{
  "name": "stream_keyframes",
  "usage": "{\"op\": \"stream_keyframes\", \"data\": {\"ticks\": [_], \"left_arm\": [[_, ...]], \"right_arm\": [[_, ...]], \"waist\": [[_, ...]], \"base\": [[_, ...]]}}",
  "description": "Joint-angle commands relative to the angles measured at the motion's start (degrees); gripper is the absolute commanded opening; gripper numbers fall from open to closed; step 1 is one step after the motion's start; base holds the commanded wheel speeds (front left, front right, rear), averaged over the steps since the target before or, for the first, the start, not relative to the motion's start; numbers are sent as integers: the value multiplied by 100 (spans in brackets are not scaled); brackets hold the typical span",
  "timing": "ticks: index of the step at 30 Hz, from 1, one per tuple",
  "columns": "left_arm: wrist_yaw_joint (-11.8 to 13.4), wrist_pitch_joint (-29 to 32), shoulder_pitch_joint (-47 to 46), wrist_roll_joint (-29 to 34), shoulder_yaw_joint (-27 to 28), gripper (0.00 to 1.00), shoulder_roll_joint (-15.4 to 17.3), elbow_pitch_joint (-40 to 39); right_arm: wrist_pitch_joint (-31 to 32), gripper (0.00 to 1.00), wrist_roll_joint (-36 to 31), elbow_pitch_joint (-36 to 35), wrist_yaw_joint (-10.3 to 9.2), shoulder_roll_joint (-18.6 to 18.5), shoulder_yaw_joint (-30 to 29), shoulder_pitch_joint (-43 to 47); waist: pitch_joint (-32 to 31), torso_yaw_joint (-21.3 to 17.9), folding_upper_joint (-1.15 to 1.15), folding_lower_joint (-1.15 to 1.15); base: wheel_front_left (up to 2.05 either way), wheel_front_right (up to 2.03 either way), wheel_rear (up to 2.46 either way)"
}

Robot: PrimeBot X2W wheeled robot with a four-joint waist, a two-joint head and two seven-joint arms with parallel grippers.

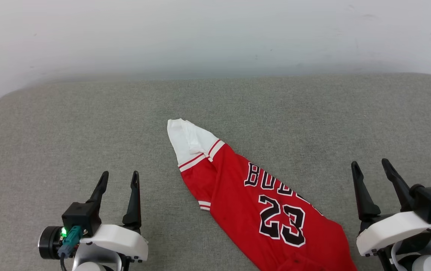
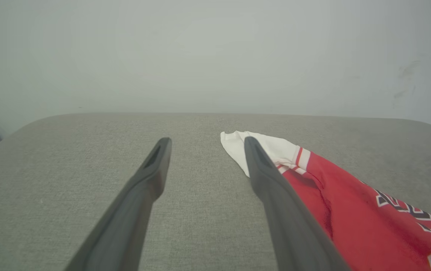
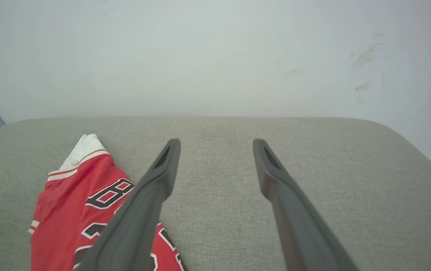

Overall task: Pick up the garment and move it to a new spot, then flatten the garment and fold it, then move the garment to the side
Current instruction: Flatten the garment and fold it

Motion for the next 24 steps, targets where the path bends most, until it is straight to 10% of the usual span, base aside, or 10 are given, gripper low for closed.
{"op": "stream_keyframes", "data": {"ticks": [1,24], "left_arm": [[1,93,-84,44,-58,100,-4,-20],[-918,2869,-2775,-412,-1148,100,-56,1608]], "right_arm": [[20,100,-18,-29,-2,-18,-20,-101],[295,100,70,-60,-2,-74,220,-611]], "waist": [[25,-12,0,0],[1124,-522,0,0]], "base": [[0,0,0],[0,0,0]]}}
